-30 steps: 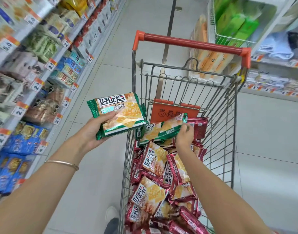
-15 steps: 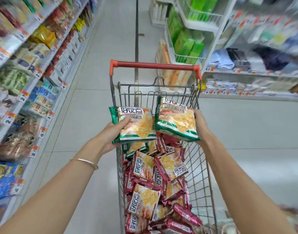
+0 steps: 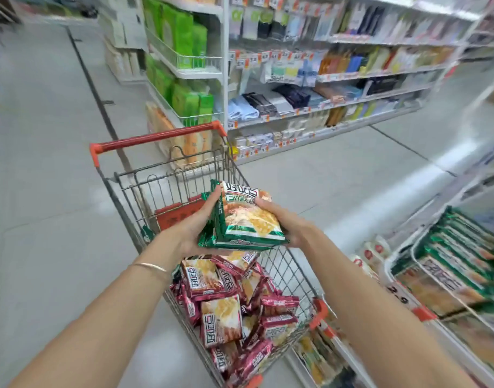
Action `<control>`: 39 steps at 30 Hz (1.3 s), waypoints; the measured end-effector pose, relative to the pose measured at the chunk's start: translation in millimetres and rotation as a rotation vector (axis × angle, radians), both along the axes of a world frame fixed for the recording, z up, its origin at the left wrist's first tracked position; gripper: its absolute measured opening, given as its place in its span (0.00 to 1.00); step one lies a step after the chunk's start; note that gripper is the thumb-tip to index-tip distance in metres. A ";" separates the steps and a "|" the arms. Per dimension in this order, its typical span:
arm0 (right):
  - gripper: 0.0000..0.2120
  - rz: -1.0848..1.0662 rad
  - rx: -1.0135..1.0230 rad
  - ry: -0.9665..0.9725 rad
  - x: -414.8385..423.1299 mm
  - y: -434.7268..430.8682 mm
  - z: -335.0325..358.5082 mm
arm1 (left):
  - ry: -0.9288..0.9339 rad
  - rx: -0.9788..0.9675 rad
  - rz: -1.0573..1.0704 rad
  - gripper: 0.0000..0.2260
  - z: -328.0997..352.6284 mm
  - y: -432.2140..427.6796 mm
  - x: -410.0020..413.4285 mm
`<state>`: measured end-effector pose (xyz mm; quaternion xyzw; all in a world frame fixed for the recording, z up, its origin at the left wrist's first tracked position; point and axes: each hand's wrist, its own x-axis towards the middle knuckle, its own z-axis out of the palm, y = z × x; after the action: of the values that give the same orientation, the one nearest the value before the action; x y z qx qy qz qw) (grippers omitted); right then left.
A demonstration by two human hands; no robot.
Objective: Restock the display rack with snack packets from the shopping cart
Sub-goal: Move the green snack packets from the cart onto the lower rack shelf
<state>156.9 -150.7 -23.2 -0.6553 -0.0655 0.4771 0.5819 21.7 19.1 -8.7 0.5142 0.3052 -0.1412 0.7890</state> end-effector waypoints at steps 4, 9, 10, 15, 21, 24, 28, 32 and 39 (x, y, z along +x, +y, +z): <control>0.15 -0.210 -0.090 -0.059 -26.4 -86.6 21.0 | -0.037 0.041 -0.297 0.33 12.0 -53.8 25.3; 0.17 -0.461 -0.192 -0.146 -61.1 -198.5 53.3 | -0.126 0.116 -0.483 0.22 28.6 -160.0 49.2; 0.18 -0.503 -0.193 -0.153 -65.2 -219.9 57.0 | -0.162 0.118 -0.512 0.18 28.6 -181.4 53.3; 0.34 -0.679 -0.185 -0.199 -81.1 -309.7 55.4 | -0.345 0.266 -0.711 0.19 31.9 -285.3 70.2; 0.40 -1.031 -0.198 -0.346 -95.4 -397.2 40.0 | -0.479 0.422 -0.867 0.60 -9.7 -390.6 152.0; 0.31 -1.151 -0.203 -0.485 -84.9 -433.1 30.6 | -0.583 0.418 -0.862 0.49 13.8 -425.0 156.5; 0.31 -1.229 -0.290 -0.752 -54.8 -475.1 22.7 | -0.750 0.354 -0.862 0.32 19.0 -474.2 183.9; 0.55 -1.201 -0.368 -0.918 -3.6 -508.8 4.1 | -0.840 0.445 -0.817 0.23 6.9 -515.9 229.3; 0.56 -0.945 -0.432 -0.813 42.7 -542.3 -12.1 | -0.883 0.531 -0.743 0.32 -30.8 -542.2 259.1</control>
<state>199.6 -693.0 -35.3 -0.8435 0.1118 -0.1125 0.5131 280.8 -523.1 -39.6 0.7736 -0.2230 -0.1000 0.5846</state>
